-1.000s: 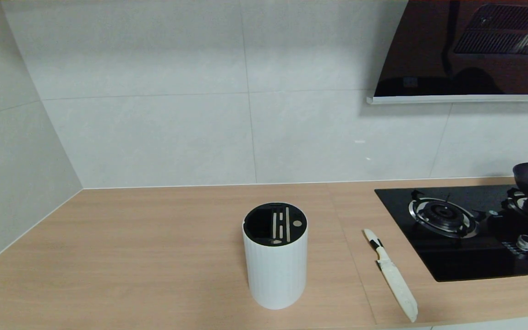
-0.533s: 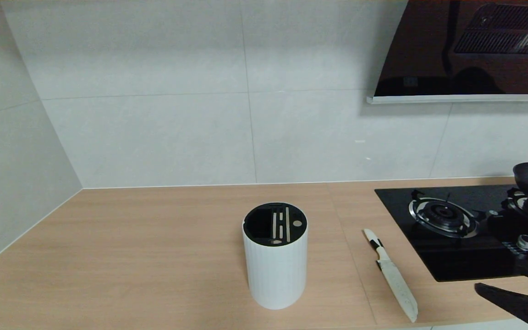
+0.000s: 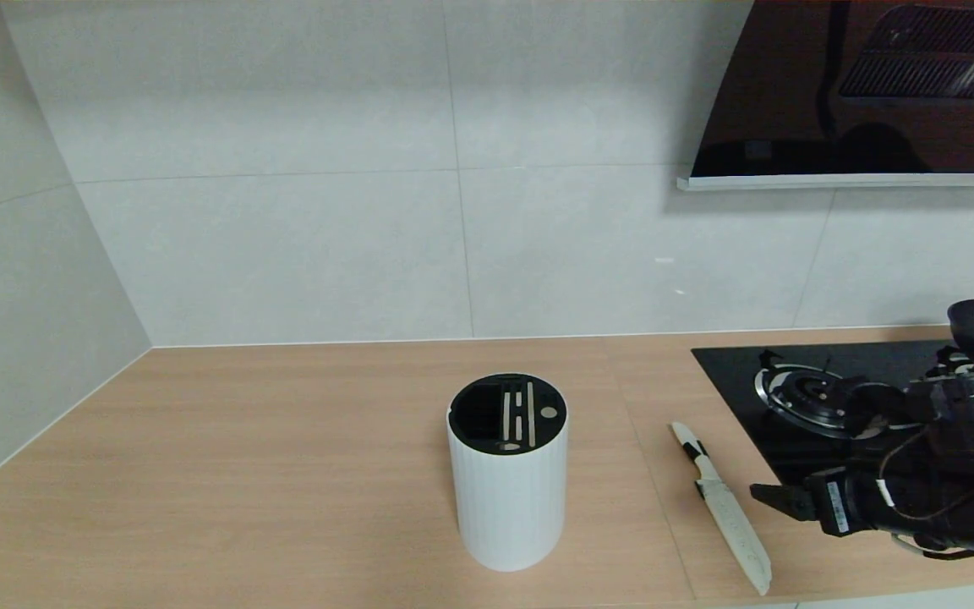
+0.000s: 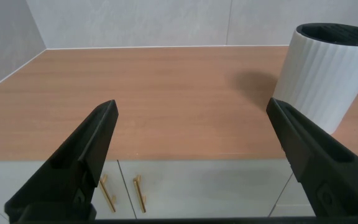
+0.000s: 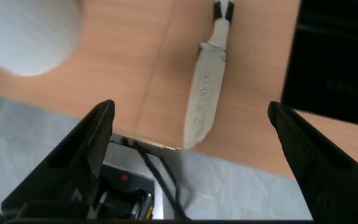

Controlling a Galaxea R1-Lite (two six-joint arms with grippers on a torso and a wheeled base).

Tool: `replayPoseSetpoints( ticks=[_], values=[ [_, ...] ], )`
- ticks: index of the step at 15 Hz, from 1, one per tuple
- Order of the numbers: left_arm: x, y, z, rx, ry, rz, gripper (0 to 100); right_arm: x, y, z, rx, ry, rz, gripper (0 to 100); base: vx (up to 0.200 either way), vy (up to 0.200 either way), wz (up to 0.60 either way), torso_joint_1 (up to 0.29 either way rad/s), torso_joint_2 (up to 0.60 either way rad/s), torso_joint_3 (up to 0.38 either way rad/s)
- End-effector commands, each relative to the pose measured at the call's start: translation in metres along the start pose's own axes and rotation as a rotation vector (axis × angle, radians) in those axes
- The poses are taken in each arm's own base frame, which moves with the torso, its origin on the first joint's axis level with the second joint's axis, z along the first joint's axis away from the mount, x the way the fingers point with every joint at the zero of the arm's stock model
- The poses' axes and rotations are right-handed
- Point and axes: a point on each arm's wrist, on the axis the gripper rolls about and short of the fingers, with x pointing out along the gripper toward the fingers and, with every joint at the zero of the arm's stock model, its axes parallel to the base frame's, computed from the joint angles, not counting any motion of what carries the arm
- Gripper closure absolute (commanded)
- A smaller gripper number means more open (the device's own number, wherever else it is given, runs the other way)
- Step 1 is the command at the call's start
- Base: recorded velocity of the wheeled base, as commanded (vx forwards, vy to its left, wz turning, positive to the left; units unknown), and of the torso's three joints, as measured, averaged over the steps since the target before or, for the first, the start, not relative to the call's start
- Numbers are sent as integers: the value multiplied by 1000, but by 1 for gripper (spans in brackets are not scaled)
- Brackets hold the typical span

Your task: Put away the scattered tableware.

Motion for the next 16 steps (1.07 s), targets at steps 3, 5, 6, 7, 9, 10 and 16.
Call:
replayPoseSetpoints(
  ticks=[3,5,6,7,9,10,16],
  values=[
    [0,0,0,-1,0,1,0,65,1,-4,-14,113,-46,0,0,0,0,0,0,0],
    [0,0,0,-1,0,1,0,78,6,1,-27,112,-36,0,0,0,0,0,0,0],
    [0,0,0,-1,0,1,0,84,6,2,-30,114,-35,0,0,0,0,0,0,0],
    [0,0,0,-1,0,1,0,89,6,3,-30,117,-37,0,0,0,0,0,0,0],
    [0,0,0,-1,0,1,0,100,6,-2,-24,141,-34,0,0,0,0,0,0,0],
    [0,0,0,-1,0,1,0,106,6,-6,-12,155,-32,0,0,0,0,0,0,0],
    [0,0,0,1,0,1,0,145,7,-20,-25,131,-25,0,0,0,0,0,0,0]
  ],
)
